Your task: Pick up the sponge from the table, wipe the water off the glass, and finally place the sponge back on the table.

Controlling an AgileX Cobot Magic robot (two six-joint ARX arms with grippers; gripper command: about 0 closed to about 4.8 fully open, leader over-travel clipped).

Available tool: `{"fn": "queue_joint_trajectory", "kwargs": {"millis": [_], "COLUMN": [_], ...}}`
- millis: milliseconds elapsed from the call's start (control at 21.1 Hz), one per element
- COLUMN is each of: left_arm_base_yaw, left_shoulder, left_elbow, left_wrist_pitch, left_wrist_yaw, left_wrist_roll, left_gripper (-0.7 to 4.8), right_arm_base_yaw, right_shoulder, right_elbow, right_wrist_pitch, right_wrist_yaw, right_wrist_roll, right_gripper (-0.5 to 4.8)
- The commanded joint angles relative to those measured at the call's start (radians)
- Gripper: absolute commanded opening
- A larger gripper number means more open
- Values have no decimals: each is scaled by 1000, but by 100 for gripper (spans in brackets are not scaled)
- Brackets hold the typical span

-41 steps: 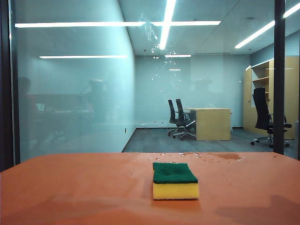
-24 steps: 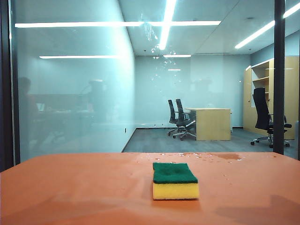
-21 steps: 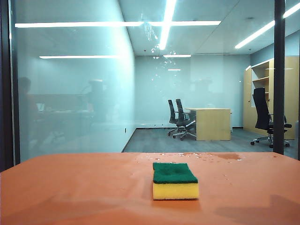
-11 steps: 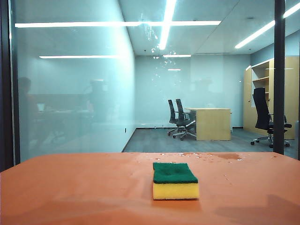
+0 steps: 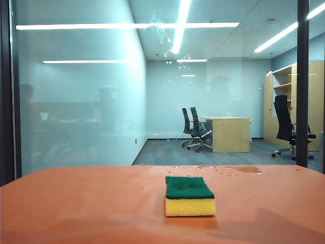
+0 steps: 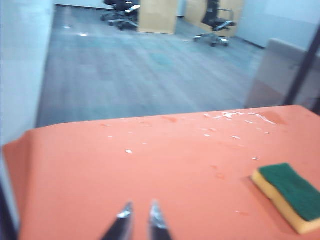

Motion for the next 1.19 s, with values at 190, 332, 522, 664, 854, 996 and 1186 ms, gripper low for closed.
{"fn": "queue_joint_trajectory", "kwargs": {"millis": [190,332,522,664,854,996,1186], "left_arm_base_yaw": [0,0,0,0,0,0,0], "left_shoulder": [1,1,1,1,1,1,1], "left_elbow": [5,5,5,5,5,5,5], "left_wrist_pitch": [15,16,18,19,19,19,18], "left_wrist_yaw": [65,134,152,152,154,180,205], "left_wrist_roll": [-2,-2,-2,-2,-2,-2,-2], "left_gripper": [131,191,193,193,193,192,192], "right_arm_base_yaw": [-1,-1,-1,2,27,72,140], "right_shoulder": [280,444,636,793,948,1030,1163], "right_elbow": [200,277,353,393,416,416,432], "right_wrist_pitch": [-159,-154,-145,-140,-113,-51,13], "right_wrist_yaw": [-132,-214,-399,-552,-598,-595,-599], "right_wrist_roll": [10,93,142,173,176,197,243], "right_gripper": [18,193,235,236,329,329,329]}}
